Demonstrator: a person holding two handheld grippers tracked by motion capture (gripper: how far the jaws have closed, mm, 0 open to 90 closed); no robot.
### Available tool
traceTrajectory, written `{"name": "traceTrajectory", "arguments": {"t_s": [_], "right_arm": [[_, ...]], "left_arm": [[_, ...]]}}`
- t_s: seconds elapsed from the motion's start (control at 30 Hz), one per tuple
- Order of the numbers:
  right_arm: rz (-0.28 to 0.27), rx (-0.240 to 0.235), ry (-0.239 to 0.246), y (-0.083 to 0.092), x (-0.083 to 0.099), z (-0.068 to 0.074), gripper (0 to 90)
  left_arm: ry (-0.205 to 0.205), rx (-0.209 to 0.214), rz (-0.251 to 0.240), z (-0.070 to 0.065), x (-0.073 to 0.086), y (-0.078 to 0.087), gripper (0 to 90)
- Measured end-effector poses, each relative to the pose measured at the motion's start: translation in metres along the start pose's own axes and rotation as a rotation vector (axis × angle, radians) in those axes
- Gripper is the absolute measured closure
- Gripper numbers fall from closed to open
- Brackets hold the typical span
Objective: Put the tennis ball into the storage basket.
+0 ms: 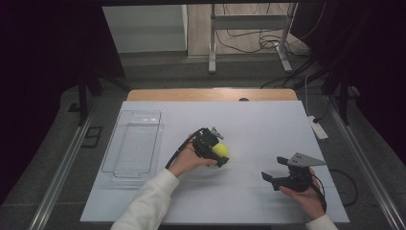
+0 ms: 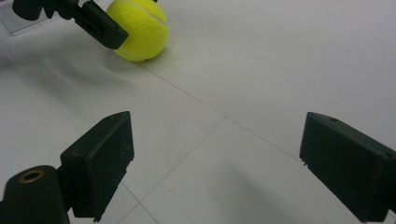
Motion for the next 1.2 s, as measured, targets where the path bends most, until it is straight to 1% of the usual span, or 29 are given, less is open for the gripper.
{"name": "traceTrajectory", "arguments": {"t_s": [0.1,0.17,0.2,0.3,0.33,0.37,0.4,0.5,0.57,0.63,0.67,0.73,0.9,1.0,1.2], "right_arm": [[0.0,-0.001,0.001,0.0,0.0,0.001,10.2],[-0.002,-0.002,0.001,0.0,0.0,0.001,10.2],[-0.003,0.0,0.001,0.001,0.0,0.0,10.2],[-0.001,0.003,-0.001,0.001,0.0,0.0,10.2],[-0.001,0.003,-0.001,0.001,0.0,0.0,10.2],[-0.004,0.001,-0.001,0.001,-0.001,0.0,10.2],[-0.004,0.001,-0.002,0.001,-0.001,0.0,10.2],[-0.004,0.002,-0.001,0.001,-0.001,0.0,10.2],[-0.006,0.003,-0.003,0.002,-0.001,0.0,10.2],[-0.007,0.004,-0.003,0.002,-0.001,0.0,10.2],[-0.007,0.005,-0.003,0.002,-0.001,-0.001,10.3],[-0.006,0.005,-0.004,0.002,-0.001,-0.001,10.2],[-0.006,0.007,-0.003,0.002,-0.001,-0.001,10.3],[-0.004,0.009,-0.001,0.001,-0.001,-0.001,10.3],[-0.009,0.009,0.001,0.0,-0.002,0.0,10.5]], "left_arm": [[-0.008,-0.016,0.015,-0.001,0.001,-0.003,7.9],[-0.014,-0.021,0.021,-0.001,0.002,-0.004,11.7],[-0.019,-0.026,0.023,-0.002,0.002,-0.004,11.7],[-0.03,-0.054,0.038,-0.001,0.004,-0.006,19.3],[-0.03,-0.054,0.038,-0.001,0.004,-0.006,22.1],[-0.027,-0.041,0.034,-0.003,0.004,-0.006,22.1],[-0.034,-0.04,0.034,-0.003,0.004,-0.007,25.2],[-0.046,-0.051,0.038,-0.004,0.004,-0.006,26.2],[-0.045,-0.051,0.038,-0.004,0.004,-0.005,26.6],[-0.044,-0.067,0.036,-0.003,0.004,-0.005,26.7],[-0.044,-0.068,0.031,-0.003,0.004,-0.004,26.8],[-0.043,-0.062,0.027,-0.003,0.003,-0.001,26.9],[-0.043,-0.065,0.017,-0.002,0.003,0.003,26.9],[-0.043,-0.056,0.01,-0.003,0.003,0.007,26.9],[-0.05,-0.057,-0.004,-0.006,0.003,0.013,26.8]]}}
Point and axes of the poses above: each handheld gripper's, and its own axes: y roughly backward along the jaws, x roughly out of its underside, z roughly to its left, the point moved 8 cm from there along -y, roughly forward along the jaws, and after that the axes turned 6 degrees about z, right-handed, at the moved point
